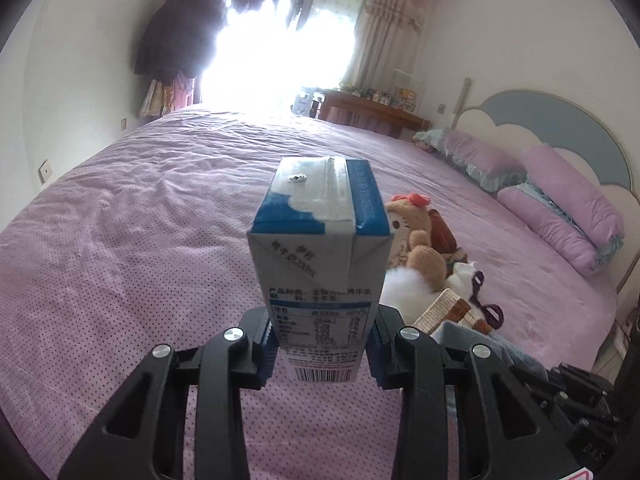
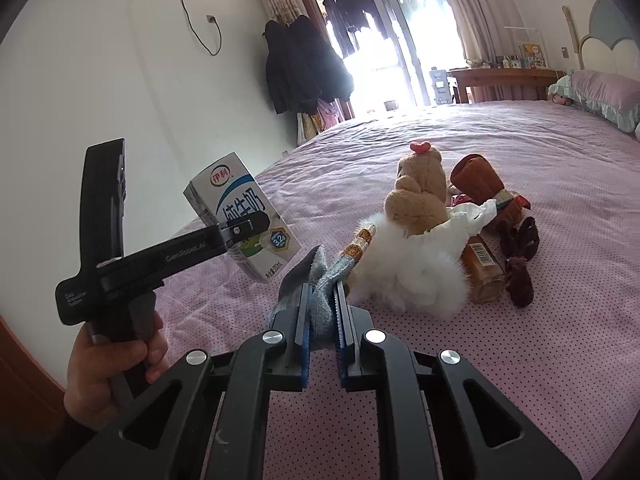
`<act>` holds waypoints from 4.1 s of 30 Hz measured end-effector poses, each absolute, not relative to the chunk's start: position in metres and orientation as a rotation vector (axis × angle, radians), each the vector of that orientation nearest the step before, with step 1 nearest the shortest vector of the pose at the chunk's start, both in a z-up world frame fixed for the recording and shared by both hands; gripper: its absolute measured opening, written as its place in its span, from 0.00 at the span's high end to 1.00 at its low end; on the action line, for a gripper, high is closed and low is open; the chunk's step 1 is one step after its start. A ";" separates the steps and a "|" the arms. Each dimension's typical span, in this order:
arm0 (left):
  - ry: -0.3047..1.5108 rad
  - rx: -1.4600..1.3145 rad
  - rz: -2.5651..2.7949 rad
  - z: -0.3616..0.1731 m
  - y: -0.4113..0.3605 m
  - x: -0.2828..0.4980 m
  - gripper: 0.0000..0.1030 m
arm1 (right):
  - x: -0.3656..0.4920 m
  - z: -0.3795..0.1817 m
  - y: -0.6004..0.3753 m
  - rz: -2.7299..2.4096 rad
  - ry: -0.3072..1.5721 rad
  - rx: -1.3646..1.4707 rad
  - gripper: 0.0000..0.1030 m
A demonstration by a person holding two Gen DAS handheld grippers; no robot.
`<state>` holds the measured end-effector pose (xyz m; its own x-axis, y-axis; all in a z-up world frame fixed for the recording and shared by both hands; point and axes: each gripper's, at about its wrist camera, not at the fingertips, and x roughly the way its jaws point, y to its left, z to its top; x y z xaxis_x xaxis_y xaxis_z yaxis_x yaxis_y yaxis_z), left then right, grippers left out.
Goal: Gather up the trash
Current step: 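Grasp the grey sock with the right gripper while the left grasps the milk carton, then carry both to the yellow bin and open both grippers to drop them, then move both grippers back over the bed toward the white fluffy toy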
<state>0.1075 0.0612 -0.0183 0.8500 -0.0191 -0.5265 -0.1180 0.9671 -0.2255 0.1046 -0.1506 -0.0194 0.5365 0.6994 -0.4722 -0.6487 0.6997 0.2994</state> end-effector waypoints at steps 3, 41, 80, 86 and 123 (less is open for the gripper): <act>0.561 -0.226 0.017 -0.012 0.042 0.096 0.65 | 0.094 -0.011 -0.167 0.784 0.582 0.097 0.90; 0.904 0.026 -0.892 -0.116 -0.333 0.017 0.64 | -0.088 -0.111 -0.513 -0.034 0.795 0.269 0.90; 1.178 0.233 -1.087 -0.200 -0.447 -0.024 0.65 | -0.137 -0.176 -0.588 -0.260 1.013 0.416 0.50; 1.238 0.264 -1.118 -0.219 -0.456 -0.033 0.32 | -0.139 -0.176 -0.591 -0.269 1.012 0.423 0.50; 0.713 0.033 -0.524 -0.057 -0.232 0.015 0.06 | -0.040 -0.041 -0.430 0.190 0.577 0.135 0.13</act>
